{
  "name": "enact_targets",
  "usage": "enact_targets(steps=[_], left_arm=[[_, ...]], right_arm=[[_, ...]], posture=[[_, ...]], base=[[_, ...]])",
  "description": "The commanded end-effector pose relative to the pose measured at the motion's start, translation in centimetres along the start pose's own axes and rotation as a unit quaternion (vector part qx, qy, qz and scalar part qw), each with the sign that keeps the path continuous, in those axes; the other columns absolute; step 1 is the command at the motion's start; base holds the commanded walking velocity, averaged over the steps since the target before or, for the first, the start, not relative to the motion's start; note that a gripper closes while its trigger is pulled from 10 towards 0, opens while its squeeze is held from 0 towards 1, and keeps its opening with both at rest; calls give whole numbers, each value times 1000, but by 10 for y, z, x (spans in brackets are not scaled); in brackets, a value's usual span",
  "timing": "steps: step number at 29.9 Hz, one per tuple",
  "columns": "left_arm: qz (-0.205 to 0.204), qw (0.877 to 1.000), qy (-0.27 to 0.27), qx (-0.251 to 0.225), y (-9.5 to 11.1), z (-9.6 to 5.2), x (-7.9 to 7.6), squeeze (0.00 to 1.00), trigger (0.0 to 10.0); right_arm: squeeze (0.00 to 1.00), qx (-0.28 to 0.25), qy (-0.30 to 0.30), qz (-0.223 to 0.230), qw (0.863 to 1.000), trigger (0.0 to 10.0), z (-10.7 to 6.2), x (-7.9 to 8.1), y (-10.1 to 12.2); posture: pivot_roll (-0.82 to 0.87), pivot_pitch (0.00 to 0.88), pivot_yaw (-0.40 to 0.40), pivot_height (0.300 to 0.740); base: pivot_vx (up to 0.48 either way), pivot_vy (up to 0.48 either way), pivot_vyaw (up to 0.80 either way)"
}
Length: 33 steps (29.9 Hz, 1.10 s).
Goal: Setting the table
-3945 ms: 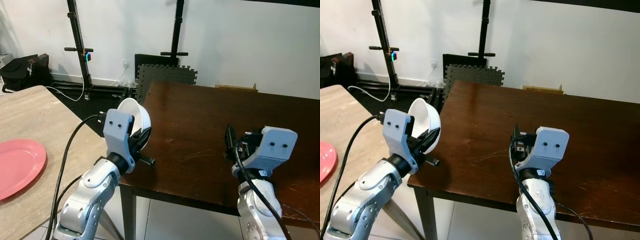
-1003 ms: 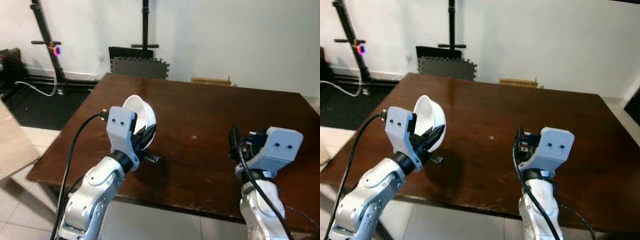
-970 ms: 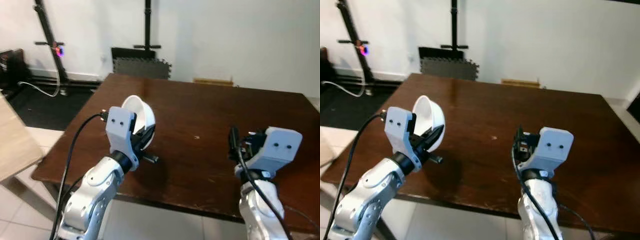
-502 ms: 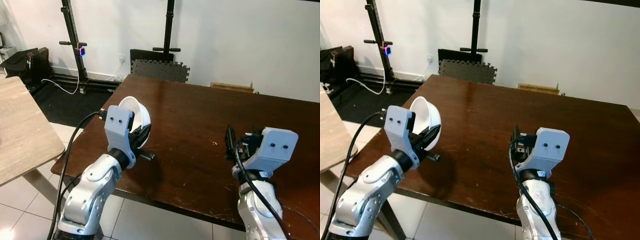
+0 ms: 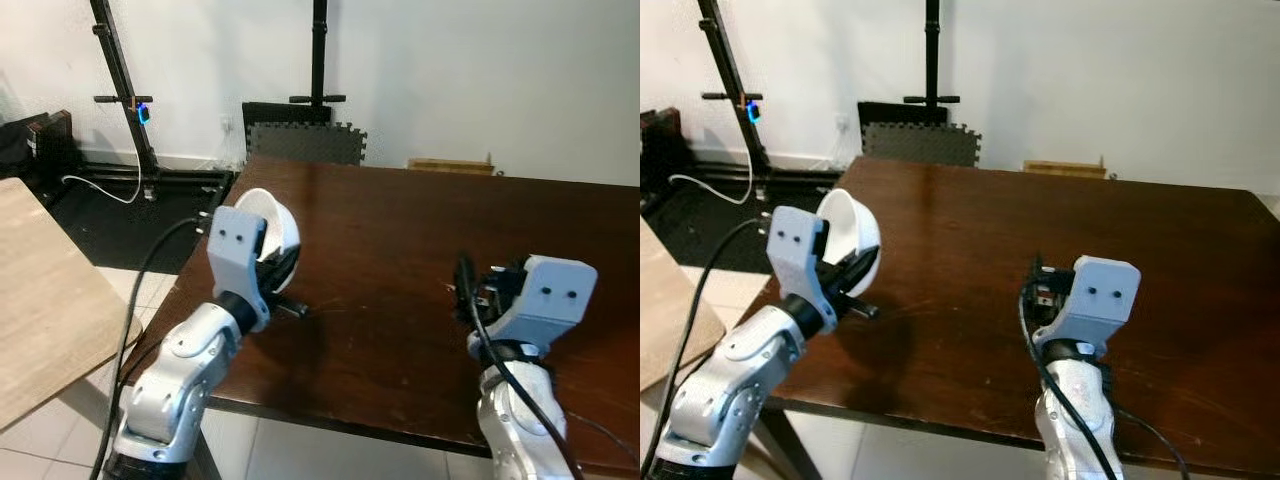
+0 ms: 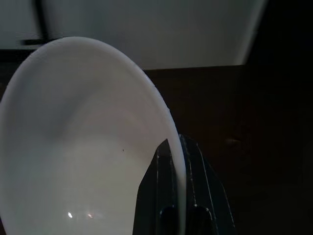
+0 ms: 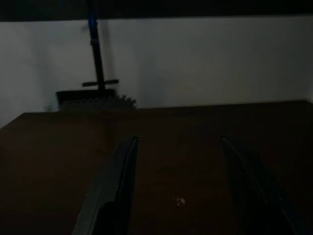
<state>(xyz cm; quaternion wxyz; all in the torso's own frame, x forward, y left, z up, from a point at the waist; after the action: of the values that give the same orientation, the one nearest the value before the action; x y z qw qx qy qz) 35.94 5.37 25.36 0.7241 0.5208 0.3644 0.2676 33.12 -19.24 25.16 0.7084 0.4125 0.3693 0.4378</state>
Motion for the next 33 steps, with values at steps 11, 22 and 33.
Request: enact_targets(steps=[11,22,33], left_arm=[[46,993,-54,99,-24,19,9,0,10000],[309,931,-109,159,-14,57,27,0,10000],[446,870,-100,183,-15,71,49,0,10000]], right_arm=[[0,-35,-13,-57,998,10000,26,-4,15],[0,-84,-8,-52,995,10000,73,4,50],[0,-104,-17,-57,993,10000,74,-13,61]], posture=[[51,70,23,740],[60,148,43,740],[42,221,43,740]], base=[[0,0,0],[0,0,0],[0,0,0]])
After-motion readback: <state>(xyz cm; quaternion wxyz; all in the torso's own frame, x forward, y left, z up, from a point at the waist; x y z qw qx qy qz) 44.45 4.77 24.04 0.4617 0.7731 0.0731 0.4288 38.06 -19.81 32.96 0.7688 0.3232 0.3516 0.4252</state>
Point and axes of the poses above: a point about 5 cm out from each wrist's last joint towards the gripper, its own z axis pointing out of the wrist towards the gripper, its own y axis along the axis of the wrist's last joint, x = y × z, the point moved 6 cm from there along z, pointing out of the wrist towards the gripper, and after that the axes turned 15 degrees about -z, right-handed, at the moved point
